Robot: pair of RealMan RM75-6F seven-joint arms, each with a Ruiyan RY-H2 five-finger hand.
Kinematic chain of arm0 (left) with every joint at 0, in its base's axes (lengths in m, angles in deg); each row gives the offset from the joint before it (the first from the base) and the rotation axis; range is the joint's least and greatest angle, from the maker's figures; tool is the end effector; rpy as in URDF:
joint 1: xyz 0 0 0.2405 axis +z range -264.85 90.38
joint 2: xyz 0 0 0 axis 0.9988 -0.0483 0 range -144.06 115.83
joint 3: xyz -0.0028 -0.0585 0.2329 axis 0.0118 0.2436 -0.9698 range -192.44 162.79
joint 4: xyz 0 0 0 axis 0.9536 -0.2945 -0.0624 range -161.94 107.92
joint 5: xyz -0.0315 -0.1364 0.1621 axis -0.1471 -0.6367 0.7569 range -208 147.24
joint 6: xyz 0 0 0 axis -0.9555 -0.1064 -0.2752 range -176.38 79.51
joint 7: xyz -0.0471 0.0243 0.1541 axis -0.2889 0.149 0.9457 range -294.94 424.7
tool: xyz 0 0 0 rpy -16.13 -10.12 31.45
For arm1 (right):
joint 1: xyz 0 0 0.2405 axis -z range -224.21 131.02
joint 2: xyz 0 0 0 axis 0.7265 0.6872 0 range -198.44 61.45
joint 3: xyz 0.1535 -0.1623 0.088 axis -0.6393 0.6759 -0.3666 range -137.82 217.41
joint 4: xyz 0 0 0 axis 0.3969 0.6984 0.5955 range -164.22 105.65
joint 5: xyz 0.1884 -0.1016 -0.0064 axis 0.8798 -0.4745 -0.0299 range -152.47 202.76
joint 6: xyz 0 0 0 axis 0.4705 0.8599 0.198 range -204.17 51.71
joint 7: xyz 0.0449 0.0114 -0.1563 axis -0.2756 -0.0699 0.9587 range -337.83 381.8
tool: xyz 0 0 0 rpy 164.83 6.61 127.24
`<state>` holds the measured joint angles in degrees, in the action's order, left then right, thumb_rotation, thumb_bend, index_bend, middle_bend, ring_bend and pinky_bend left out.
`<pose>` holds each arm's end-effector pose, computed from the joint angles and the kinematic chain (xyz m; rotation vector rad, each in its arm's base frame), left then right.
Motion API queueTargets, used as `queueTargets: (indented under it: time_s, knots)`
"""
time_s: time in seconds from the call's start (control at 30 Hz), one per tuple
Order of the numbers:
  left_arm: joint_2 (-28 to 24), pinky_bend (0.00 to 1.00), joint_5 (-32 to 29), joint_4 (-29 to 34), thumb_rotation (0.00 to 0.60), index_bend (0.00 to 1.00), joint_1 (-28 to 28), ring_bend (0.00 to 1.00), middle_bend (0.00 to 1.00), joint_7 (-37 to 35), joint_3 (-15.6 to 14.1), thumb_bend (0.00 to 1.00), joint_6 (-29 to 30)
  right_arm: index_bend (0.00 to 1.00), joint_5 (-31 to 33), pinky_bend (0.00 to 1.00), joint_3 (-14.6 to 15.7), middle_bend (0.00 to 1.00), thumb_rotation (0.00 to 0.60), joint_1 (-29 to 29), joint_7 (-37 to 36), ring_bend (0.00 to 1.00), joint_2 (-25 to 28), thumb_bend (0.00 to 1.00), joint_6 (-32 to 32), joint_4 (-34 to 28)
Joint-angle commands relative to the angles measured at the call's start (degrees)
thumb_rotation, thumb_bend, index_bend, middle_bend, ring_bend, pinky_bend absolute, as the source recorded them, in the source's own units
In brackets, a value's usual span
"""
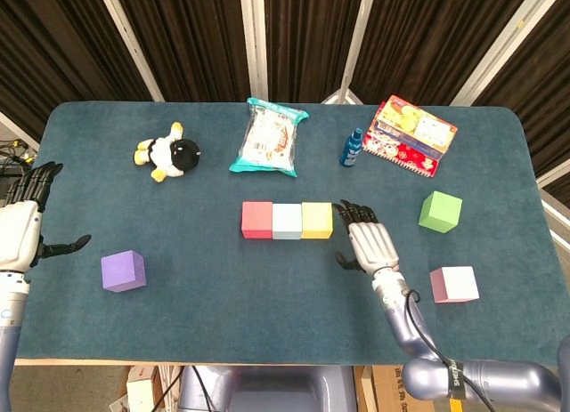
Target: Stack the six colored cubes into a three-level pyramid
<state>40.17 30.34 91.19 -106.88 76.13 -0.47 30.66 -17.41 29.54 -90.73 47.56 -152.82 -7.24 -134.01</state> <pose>-0.1969 0.2804 0.1825 -1.2369 -1.0260 -1.0383 -0.1117 -0.3221 0.0003 1.6176 -1.2470 0.9427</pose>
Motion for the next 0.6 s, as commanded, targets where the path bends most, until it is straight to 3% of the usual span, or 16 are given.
queueTargets:
  time_s: [0.03, 0.2, 0.6]
  knots:
    - [0.0, 0.04, 0.0, 0.0, 0.600, 0.00, 0.0, 0.00, 0.02, -0.1, 0.0, 0.12, 0.0, 0.00, -0.5, 0.00, -1.4, 0.00, 0.600, -1.1, 1.1, 0.00, -2.1, 0.37, 0.4, 1.0]
    - [0.0, 0.04, -0.2, -0.1, 0.600, 0.00, 0.1, 0.00, 0.02, -0.5, 0.3, 0.12, 0.1, 0.00, 1.6, 0.00, -3.2, 0.00, 0.600, -2.7, 3.0, 0.00, -5.4, 0.31, -0.1, 3.2]
    - [0.0, 0.04, -0.9, -0.2, 0.600, 0.00, 0.0, 0.00, 0.02, -1.7, 0.6, 0.12, -0.4, 0.00, 4.7, 0.00, -6.5, 0.00, 0.600, -6.0, 6.9, 0.00, -14.0, 0.31, 2.2, 8.3]
